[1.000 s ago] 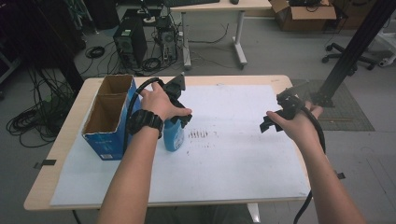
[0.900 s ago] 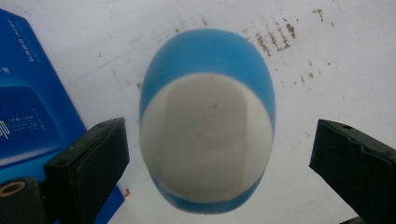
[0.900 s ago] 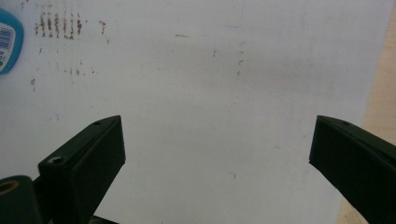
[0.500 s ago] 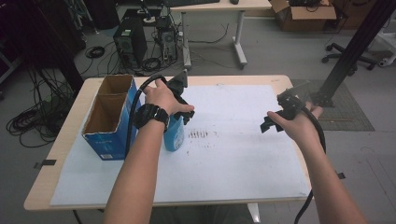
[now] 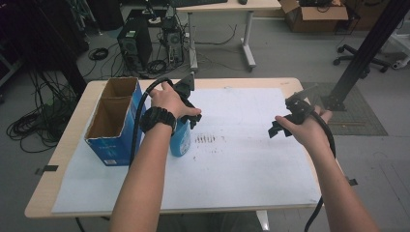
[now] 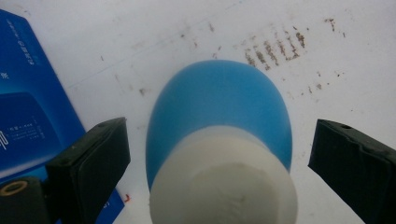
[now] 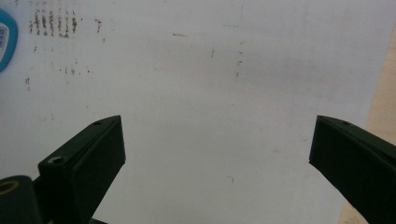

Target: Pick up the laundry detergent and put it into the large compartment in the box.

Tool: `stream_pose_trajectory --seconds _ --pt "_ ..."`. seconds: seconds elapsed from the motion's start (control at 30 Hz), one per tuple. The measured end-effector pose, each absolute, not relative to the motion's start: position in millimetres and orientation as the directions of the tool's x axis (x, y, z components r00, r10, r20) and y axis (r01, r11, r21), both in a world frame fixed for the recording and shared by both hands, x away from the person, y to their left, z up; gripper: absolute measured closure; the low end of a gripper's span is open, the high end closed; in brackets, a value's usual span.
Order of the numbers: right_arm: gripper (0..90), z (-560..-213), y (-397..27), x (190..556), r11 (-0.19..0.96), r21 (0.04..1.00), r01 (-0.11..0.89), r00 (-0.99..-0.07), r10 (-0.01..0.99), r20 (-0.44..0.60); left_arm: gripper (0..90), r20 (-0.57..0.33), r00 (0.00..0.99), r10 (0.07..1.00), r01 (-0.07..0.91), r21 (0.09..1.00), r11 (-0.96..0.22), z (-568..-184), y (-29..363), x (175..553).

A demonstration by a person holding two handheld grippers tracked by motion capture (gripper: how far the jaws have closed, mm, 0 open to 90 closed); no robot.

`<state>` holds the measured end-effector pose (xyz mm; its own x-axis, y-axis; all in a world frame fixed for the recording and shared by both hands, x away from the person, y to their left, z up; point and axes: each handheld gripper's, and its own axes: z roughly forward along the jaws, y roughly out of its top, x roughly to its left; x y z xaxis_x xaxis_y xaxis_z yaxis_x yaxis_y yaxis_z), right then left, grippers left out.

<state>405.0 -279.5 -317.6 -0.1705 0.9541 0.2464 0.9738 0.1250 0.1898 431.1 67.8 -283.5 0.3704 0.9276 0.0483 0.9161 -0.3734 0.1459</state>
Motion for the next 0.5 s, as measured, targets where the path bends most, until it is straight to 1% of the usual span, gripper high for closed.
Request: stream_pose_trajectory --seconds 0.5 --pt "3.5 -320.5 -278.9 405.5 0.125 0.187 0.974 -0.171 0.953 0.250 7.6 0.059 0.366 0.929 0.918 0.139 -0.371 -287.6 66.5 433.0"
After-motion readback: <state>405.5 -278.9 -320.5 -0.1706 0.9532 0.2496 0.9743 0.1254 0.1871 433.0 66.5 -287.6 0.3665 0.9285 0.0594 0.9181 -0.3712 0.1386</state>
